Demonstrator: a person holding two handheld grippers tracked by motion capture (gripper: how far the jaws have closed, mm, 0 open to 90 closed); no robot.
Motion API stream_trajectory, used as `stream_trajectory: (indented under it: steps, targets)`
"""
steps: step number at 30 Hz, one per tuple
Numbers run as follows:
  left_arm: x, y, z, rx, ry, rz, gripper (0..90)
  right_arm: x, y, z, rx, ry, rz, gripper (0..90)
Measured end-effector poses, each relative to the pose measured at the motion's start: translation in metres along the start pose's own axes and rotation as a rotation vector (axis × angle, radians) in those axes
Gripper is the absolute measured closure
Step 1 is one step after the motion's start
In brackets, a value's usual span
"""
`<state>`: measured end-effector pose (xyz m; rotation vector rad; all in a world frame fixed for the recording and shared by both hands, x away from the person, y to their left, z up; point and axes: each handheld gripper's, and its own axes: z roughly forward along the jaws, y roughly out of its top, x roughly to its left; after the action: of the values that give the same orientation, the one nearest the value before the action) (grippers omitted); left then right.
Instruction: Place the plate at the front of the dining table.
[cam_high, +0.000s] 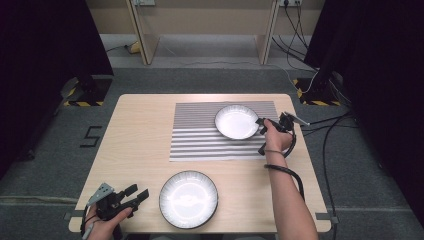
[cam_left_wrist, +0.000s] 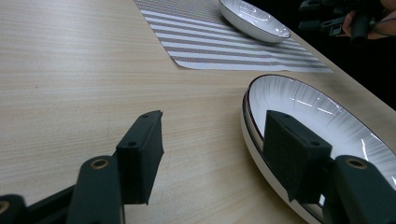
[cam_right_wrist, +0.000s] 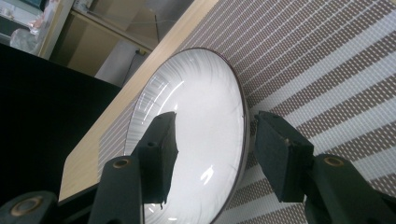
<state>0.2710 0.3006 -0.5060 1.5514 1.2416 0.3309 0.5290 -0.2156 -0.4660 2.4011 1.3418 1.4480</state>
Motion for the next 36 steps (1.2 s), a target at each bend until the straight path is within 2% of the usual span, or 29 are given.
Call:
stream_trajectory:
  steps: [9,23,29,36]
  targets:
    - [0.0,0.0,0.001,0.005,-0.001,-0.001,37.5,-0.007,-0.009,-0.009,0.013,0.005,-0.024,48.0]
    - [-0.003,0.0,0.0,0.004,-0.007,0.0,37.4,-0.015,-0.023,-0.025,0.012,0.047,-0.013,47.6]
    - [0.0,0.004,0.0,-0.009,-0.001,-0.004,37.3,-0.018,-0.022,-0.032,0.019,0.045,-0.011,47.5]
    - [0.001,0.001,-0.002,-0.003,0.0,-0.008,37.3,-0.025,-0.026,-0.04,0.011,0.051,-0.009,47.4]
